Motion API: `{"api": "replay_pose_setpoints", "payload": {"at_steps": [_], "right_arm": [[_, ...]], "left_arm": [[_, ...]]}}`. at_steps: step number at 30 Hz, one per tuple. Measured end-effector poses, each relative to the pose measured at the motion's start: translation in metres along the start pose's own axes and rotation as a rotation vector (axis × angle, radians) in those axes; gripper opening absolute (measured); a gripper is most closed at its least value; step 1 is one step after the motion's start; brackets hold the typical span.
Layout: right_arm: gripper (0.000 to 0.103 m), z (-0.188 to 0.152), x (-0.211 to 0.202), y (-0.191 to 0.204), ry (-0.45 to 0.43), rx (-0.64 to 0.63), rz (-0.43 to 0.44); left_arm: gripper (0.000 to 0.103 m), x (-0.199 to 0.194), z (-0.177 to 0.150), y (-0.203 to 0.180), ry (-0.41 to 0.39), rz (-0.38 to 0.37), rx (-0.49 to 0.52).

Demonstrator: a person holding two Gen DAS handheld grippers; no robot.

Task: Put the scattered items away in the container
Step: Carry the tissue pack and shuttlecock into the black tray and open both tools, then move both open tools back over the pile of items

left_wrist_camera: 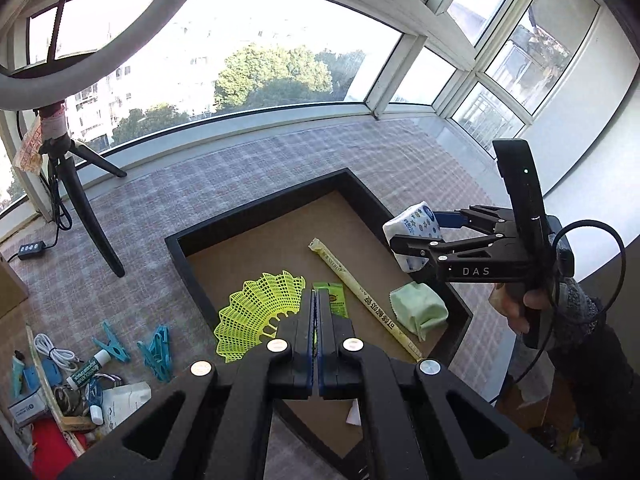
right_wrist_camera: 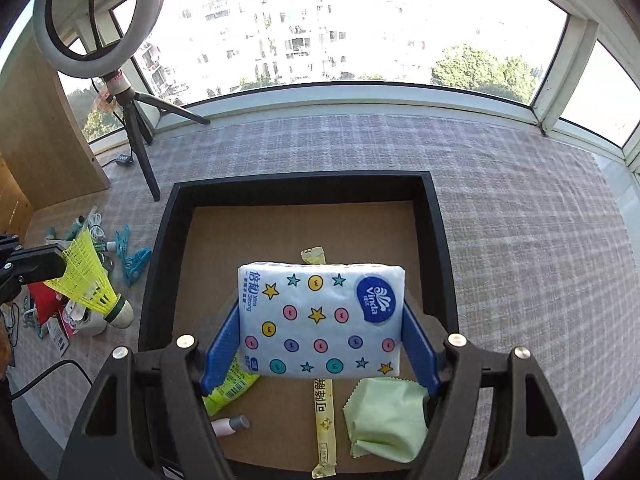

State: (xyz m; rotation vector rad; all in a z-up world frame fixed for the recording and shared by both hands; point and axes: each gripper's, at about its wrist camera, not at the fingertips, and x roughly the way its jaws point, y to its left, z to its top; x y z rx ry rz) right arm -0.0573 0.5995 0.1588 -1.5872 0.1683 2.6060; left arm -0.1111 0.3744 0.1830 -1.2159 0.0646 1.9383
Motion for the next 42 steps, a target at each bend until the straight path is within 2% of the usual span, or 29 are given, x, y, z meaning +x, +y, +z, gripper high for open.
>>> {"api": "replay_pose_setpoints", "payload": {"at_steps": [6,8,9,10,11,15,22,28,31,34,42], "right_arm": [[0.071,-0.006,0.004,-0.025,0.006,0.020,-0.033],[0.073,-0.007,0.006,-0.026,0.009,0.003,-0.049],[0.073,-0.006,0.007,-0.025,0.007,0.003,-0.078],[0.074,-0.006,0.008,-0.026,0.003,0.011,-0.103],[0.075,-0.005,0.008,-0.026,0.000,0.020,-0.122],[0.076,-0.001,0.009,-0.028,-0.008,0.059,-0.098],[0.076,0.003,0.009,-0.016,-0.014,0.043,-0.064],[0.076,0.003,0.014,0.009,-0.001,0.001,-0.023],[0.076,0.004,0.014,0.027,0.002,-0.029,0.012],[0.076,0.003,0.012,0.050,0.001,-0.068,0.052],[0.076,-0.007,0.011,0.123,0.033,-0.171,0.175]], "left_arm": [[0.000,0.026,0.006,-0.022,0.024,-0.017,0.020],[0.004,0.031,0.010,-0.028,0.014,0.021,0.034],[0.025,0.034,0.012,-0.027,0.031,0.047,0.025],[0.062,0.036,0.013,-0.025,0.044,0.079,0.011],[0.072,0.038,0.013,-0.023,0.057,0.111,-0.003],[0.072,0.028,0.011,-0.015,0.024,0.125,-0.001],[0.064,0.010,0.005,0.002,-0.009,0.140,-0.030],[0.064,-0.010,-0.018,0.018,-0.040,0.142,-0.078],[0.064,-0.027,-0.034,0.029,-0.054,0.171,-0.095],[0.064,-0.048,-0.051,0.043,-0.069,0.215,-0.099],[0.064,-0.126,-0.112,0.113,-0.090,0.415,-0.141]]}}
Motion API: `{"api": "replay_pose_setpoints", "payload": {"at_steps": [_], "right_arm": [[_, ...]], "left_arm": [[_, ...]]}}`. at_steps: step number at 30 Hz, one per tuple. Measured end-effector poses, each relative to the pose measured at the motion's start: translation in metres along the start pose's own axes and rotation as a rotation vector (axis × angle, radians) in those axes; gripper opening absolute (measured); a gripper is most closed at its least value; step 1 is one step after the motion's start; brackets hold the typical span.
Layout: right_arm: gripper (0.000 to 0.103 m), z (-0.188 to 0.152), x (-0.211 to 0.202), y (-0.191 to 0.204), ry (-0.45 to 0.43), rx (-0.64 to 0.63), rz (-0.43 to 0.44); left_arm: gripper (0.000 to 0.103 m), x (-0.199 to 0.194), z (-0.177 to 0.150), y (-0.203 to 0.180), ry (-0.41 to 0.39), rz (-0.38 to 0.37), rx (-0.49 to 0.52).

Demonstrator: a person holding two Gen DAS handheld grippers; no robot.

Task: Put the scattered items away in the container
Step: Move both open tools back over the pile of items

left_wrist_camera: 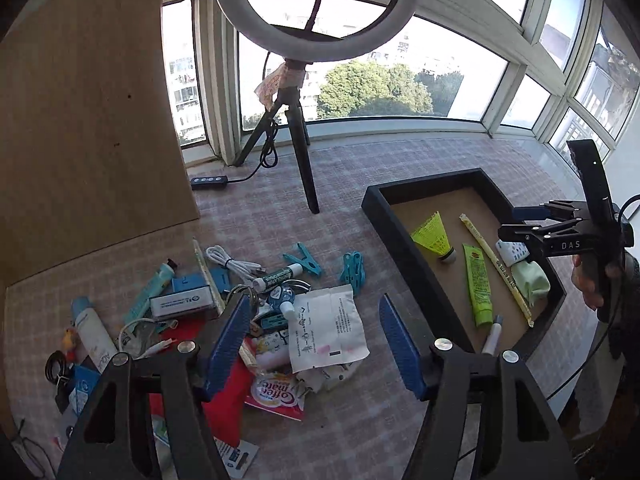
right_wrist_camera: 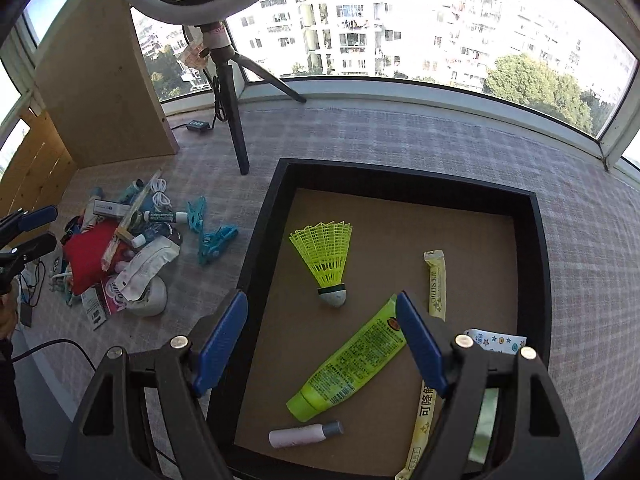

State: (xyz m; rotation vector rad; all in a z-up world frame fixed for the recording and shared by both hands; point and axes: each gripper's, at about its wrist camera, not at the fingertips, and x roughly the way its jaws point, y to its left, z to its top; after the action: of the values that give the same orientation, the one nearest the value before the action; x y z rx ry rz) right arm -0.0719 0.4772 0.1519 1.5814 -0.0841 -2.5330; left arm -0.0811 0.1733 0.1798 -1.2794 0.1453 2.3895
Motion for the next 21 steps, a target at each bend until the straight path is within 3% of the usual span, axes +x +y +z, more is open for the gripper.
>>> {"api": "replay_pose_setpoints", "payload": {"at_steps": [4,9,14,21], "right_arm": [[0.076,0.002,0.015,0.040,0.033,-0.027,0.061],[0.076,0.005,0.039,0.085,0.071,-0.030,0.112],[0.076,0.010,0.067,0.118,0.117,-0.005,0.144],[0.076,0.023,0.104,0.135,0.171,0.065,0.162]], "left_arm": [[0.065,-0.006,-0.026,0.048,0.045,0.091,0.011],[0.065,-0.009,-0.043,0.083,0.083,0.142,0.060],[0.066,-0.003,-0.042,0.100,0.104,0.134,0.160],[0.066,0.034,-0.028,0.094,0.166,0.063,0.357]]}}
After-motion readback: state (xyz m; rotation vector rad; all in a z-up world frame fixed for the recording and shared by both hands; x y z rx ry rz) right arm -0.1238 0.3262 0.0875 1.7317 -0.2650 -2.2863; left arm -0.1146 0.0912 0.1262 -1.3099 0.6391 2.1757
